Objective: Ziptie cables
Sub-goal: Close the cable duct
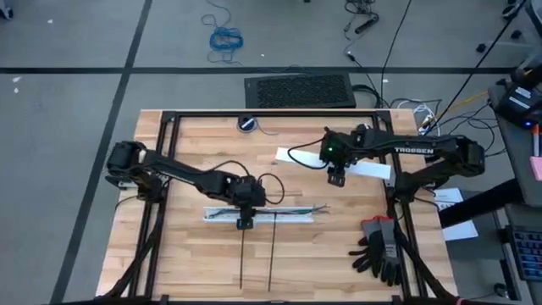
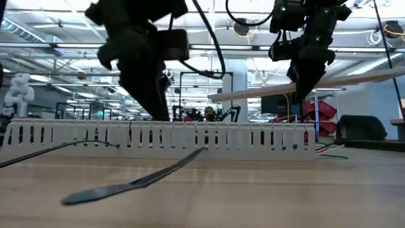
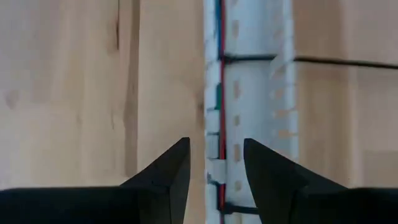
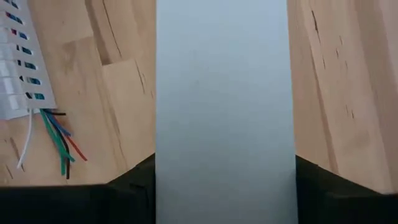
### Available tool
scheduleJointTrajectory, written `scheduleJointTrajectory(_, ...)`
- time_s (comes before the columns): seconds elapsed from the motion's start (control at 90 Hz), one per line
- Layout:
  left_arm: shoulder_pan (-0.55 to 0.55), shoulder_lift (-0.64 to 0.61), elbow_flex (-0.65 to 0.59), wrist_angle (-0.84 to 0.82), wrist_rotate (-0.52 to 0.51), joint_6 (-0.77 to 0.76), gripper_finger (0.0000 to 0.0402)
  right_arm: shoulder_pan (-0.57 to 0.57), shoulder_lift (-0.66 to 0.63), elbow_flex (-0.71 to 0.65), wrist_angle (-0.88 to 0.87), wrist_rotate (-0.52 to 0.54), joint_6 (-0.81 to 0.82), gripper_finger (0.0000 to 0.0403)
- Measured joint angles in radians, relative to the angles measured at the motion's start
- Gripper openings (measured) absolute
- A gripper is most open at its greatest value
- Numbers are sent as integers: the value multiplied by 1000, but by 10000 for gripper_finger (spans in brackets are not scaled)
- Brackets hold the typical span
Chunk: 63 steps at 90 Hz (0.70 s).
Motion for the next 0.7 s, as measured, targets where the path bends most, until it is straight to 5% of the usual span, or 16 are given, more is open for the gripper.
scheduleJointTrajectory(0.244,0,51,-17,12,-52,-40,134,8,0,0,1,0,5,205)
scheduleJointTrajectory(0.7,68,39,-137,-25,-218,167,29,57,0,0,10,0,42,205)
